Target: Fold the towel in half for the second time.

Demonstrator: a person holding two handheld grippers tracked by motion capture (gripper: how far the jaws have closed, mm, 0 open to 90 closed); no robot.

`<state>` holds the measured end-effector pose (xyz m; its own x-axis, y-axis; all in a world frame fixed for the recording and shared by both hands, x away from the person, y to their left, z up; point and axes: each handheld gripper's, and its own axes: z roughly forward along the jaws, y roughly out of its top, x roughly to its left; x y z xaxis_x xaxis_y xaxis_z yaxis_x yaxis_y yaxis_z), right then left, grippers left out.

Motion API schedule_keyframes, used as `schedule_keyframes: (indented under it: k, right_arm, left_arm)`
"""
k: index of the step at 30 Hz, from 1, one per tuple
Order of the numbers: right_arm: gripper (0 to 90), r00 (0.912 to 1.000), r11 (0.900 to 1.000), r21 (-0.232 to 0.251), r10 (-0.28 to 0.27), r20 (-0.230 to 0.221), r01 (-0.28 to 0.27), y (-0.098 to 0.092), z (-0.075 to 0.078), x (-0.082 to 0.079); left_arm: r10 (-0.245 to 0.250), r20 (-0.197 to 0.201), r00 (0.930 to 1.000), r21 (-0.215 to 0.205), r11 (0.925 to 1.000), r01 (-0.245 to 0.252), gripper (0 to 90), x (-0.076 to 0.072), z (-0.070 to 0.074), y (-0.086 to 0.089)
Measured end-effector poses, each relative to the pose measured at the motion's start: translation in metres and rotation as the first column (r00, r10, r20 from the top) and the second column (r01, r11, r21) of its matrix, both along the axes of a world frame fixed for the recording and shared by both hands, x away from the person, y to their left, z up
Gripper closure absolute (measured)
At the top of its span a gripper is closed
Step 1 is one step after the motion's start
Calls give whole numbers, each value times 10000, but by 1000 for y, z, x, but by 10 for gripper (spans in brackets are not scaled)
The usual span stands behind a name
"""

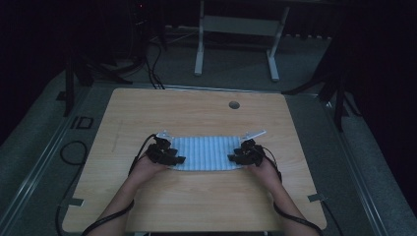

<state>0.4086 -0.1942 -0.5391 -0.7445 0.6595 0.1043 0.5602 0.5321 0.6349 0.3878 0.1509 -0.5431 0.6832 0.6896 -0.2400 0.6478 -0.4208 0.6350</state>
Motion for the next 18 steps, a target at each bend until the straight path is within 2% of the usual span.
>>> schedule_keyframes:
  k: [5,10,12,15,16,18]
  right_arm:
    - [554,9997,9998,8,-180,-142,180,8,1,10]
    - [551,9998,9998,10,-185,-105,185,10,1,12]
    - [516,9999,9999,117,-48,-134,49,8,4,12]
    - [472,9999,9995,316,-8,-106,11,5,9,10]
    - [453,10000,9993,367,29,-28,-28,4,12,9]
    - [401,10000,9983,579,7,33,-9,2,17,6]
  left_arm:
    - [165,120,9998,417,9990,-170,433,8,2,1]
    - [283,133,9995,266,9992,-286,430,9,3,3]
    - [295,198,9994,210,9993,-299,418,7,6,4]
    - [453,553,9974,-121,9989,-447,403,1,12,8]
    - [536,751,9957,-269,9983,-517,373,-1,15,9]
    - [526,835,9951,-792,9958,-460,368,-6,19,14]
